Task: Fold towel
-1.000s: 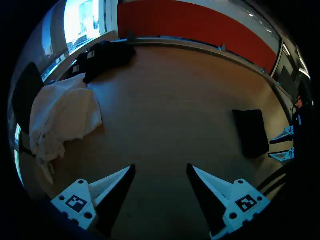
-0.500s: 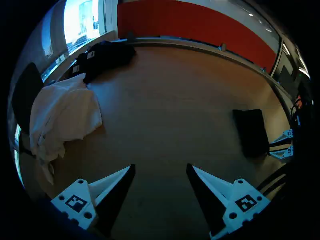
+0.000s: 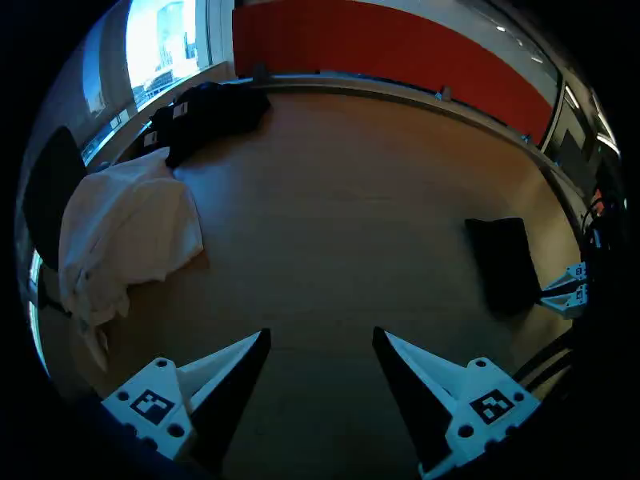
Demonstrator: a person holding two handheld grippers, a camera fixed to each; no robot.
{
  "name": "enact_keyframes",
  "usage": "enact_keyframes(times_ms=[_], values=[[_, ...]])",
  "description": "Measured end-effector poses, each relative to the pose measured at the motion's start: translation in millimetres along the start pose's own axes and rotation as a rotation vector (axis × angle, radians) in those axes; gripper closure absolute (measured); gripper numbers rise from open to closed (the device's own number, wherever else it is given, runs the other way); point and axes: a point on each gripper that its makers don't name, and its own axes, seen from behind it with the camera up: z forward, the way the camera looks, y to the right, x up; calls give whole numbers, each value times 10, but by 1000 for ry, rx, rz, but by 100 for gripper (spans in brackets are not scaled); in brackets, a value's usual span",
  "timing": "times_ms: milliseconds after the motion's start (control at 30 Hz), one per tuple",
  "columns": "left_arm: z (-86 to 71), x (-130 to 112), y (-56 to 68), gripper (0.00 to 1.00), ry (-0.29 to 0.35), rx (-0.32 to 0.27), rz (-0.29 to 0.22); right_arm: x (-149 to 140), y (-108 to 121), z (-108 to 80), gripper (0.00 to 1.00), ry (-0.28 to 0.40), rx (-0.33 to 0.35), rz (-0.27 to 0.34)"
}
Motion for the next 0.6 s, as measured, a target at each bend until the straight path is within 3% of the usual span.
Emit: enact_keyframes(times_ms=[300,600], values=[[1,5,11,6,2,-3,2,192,51,-117,95,32,-20,-16],[-23,58,26,6,18,-7,-6,670,136,-355,96,102,-50,-60]])
